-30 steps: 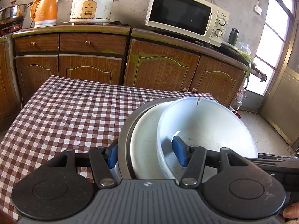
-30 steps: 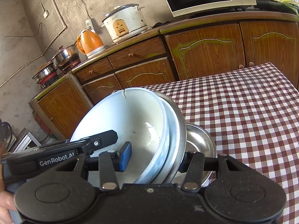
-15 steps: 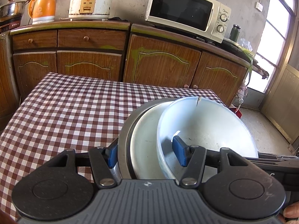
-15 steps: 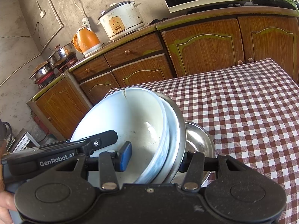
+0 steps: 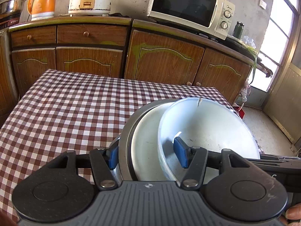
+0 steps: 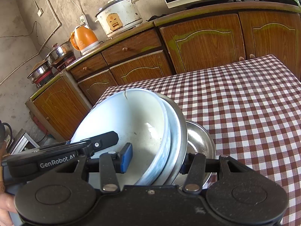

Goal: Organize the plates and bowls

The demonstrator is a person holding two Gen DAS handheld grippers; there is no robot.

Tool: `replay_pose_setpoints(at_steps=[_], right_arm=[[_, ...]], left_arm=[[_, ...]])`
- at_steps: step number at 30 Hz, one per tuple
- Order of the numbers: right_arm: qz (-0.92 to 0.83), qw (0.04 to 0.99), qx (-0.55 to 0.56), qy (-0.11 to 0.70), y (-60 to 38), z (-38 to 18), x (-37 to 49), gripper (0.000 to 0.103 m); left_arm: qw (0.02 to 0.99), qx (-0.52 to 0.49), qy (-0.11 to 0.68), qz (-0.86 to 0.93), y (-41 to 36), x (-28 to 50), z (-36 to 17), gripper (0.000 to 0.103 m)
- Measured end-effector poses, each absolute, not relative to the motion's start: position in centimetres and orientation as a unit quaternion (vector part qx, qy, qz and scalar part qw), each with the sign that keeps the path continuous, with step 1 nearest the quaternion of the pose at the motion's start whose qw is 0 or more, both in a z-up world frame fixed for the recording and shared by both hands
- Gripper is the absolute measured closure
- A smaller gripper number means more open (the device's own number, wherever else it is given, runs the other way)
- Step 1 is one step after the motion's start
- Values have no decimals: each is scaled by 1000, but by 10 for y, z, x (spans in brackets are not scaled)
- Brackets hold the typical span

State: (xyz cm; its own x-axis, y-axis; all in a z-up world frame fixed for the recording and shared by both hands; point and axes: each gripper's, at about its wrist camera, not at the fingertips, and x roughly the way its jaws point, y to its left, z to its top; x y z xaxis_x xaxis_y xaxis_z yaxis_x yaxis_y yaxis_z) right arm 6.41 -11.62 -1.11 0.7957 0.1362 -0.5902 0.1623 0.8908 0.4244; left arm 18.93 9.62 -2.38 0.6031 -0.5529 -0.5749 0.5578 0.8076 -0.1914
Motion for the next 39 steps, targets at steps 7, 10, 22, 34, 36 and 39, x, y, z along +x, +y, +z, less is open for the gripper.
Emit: replay_pose_setpoints(at_steps=[7, 10, 22, 34, 36, 39], right_arm=[[-7, 916, 235, 325, -116, -15, 69, 45], [-7, 915, 236, 328, -116, -16, 72, 45], [-5, 910, 240, 339, -118, -26, 83, 45], [-2, 905, 241, 350, -124, -37, 96, 45], [-1, 904, 241, 352, -124, -39, 97, 45], [-1, 903, 244, 355, -124, -42, 101, 45]], left_arm=[[894, 4, 325, -309, 94, 194, -29, 45], [893, 4, 328, -309, 93, 197, -32, 45], [890, 5, 337, -307, 91, 209, -42, 45], [886, 4, 348, -305, 89, 219, -53, 45], [886, 5, 350, -305, 88, 221, -55, 45], [885, 6, 352, -304, 88, 224, -57, 45]])
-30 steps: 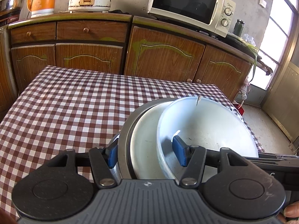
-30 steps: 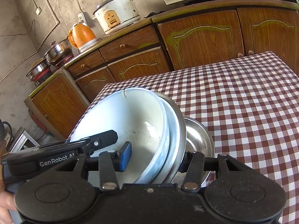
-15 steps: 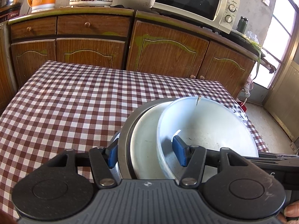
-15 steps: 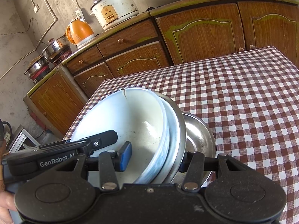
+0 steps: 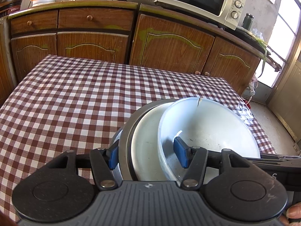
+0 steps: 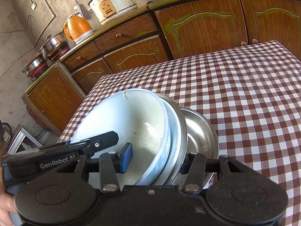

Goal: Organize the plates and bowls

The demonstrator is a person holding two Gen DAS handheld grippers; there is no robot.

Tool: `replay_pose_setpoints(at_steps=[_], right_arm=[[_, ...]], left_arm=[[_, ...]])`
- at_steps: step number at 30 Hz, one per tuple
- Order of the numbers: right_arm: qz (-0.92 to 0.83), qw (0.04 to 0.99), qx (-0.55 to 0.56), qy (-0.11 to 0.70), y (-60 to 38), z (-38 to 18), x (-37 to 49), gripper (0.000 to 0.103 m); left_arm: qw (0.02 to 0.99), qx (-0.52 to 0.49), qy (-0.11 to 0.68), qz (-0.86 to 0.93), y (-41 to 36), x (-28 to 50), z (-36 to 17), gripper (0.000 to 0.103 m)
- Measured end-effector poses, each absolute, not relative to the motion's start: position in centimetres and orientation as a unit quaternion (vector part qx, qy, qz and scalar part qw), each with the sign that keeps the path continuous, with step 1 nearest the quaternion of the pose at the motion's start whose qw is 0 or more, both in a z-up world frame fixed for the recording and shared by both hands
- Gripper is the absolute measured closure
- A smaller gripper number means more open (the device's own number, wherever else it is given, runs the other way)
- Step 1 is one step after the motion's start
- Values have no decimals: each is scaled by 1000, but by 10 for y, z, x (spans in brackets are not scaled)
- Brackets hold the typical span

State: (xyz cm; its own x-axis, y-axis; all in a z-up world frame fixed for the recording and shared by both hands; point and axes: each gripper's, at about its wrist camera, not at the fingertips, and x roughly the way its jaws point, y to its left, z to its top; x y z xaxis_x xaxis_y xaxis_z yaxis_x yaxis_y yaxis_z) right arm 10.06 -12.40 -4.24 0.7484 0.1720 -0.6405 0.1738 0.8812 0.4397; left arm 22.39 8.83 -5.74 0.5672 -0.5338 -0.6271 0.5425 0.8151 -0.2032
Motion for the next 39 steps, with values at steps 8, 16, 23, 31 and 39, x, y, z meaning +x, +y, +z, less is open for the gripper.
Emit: replay_pose_setpoints(at_steps=[8, 16, 23, 31, 39], right_arm=[[1, 899, 246, 362, -123, -50, 111, 45], [3, 895, 248, 370, -126, -59, 123, 45], [3, 891, 251, 378, -126, -69, 133, 45], [1, 887, 256, 384, -130, -83, 137, 45], [0, 884, 259, 388, -136, -91, 137, 45]], left_arm=[[883, 7, 359, -302, 86, 234, -65, 45], [880, 7, 366, -301, 84, 241, -74, 45], [877, 9, 375, -300, 79, 248, -84, 45], [874, 10, 383, -300, 70, 254, -95, 45], [872, 12, 388, -300, 59, 261, -104, 45]])
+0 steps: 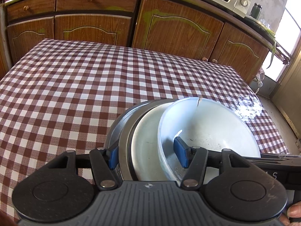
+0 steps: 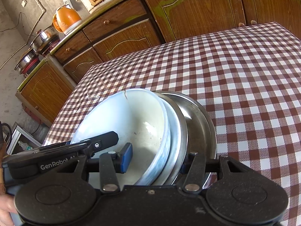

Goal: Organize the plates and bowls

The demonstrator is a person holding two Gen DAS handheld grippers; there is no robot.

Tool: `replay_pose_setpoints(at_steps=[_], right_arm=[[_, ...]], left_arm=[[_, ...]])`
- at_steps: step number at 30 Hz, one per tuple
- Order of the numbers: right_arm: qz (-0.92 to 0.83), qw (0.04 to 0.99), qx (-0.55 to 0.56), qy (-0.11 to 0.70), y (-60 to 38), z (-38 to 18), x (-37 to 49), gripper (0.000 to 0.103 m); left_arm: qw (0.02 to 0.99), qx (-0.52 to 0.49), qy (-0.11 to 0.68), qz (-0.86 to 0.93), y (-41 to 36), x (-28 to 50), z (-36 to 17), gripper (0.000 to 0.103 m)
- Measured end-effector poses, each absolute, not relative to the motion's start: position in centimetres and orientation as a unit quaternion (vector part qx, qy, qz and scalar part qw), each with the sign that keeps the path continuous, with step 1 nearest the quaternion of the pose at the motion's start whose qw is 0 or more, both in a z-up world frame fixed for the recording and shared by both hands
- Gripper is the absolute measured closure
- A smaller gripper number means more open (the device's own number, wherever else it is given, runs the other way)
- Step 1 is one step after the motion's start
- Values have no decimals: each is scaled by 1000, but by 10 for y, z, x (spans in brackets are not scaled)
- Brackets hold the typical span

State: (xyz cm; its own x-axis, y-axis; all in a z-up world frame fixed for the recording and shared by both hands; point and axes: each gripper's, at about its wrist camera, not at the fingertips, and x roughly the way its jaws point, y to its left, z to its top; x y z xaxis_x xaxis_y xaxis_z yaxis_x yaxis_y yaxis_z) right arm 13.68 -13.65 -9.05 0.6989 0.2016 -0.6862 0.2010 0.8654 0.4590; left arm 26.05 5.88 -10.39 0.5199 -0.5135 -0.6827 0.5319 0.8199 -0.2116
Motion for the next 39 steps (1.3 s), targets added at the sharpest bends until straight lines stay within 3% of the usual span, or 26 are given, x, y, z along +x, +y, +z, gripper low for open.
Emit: replay_pose_setpoints(at_steps=[28, 39], right_arm=[[-1, 879, 262, 398, -139, -103, 154, 45], [1, 880, 245, 407, -139, -98, 155, 43]], left_arm=[[871, 10, 392, -297, 45, 275, -124, 44], [877, 17, 378, -297, 43, 272, -125, 39]])
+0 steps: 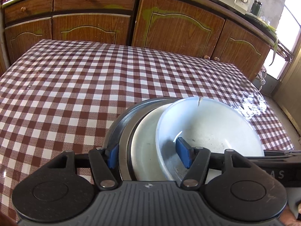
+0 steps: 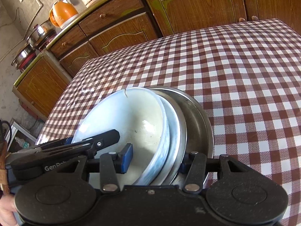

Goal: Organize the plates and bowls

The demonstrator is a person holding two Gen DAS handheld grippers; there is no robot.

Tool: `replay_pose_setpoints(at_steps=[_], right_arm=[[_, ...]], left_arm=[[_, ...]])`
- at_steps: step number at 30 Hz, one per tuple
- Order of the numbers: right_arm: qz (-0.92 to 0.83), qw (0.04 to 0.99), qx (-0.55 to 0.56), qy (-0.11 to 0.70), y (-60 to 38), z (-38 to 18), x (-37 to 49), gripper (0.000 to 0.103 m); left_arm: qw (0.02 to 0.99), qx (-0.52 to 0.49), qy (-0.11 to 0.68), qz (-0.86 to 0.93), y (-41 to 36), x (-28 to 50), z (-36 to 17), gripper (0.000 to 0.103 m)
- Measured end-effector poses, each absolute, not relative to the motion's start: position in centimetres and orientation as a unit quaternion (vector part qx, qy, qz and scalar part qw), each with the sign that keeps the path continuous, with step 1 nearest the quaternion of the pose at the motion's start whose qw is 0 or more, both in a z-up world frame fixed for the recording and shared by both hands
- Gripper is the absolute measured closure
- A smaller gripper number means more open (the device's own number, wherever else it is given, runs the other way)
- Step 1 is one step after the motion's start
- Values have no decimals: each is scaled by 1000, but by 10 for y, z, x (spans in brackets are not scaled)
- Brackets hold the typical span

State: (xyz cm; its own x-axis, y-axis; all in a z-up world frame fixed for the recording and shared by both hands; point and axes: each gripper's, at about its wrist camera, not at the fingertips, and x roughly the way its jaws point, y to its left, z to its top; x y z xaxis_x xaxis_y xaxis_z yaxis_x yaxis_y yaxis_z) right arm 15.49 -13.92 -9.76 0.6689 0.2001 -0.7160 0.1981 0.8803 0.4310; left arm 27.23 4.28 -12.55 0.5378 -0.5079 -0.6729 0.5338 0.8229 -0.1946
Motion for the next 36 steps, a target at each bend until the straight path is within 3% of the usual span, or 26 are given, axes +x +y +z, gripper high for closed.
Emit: replay_pose_setpoints(at_steps=[7, 11, 19, 36], right_arm=[[2, 878, 212, 428, -127, -87, 164, 45], [-11, 885, 186, 427, -125, -73, 168, 29], [-12, 905, 144, 399, -129, -53, 156, 30], [-43, 930, 112, 346, -105, -18, 92, 24]], left_arm=[[880, 20, 371, -294, 45, 270, -126, 35], [881, 22, 370, -295, 42, 269, -127, 36], [885, 37, 364, -288, 35, 266, -123, 41], [910, 71, 336, -234, 61, 205, -65, 10]])
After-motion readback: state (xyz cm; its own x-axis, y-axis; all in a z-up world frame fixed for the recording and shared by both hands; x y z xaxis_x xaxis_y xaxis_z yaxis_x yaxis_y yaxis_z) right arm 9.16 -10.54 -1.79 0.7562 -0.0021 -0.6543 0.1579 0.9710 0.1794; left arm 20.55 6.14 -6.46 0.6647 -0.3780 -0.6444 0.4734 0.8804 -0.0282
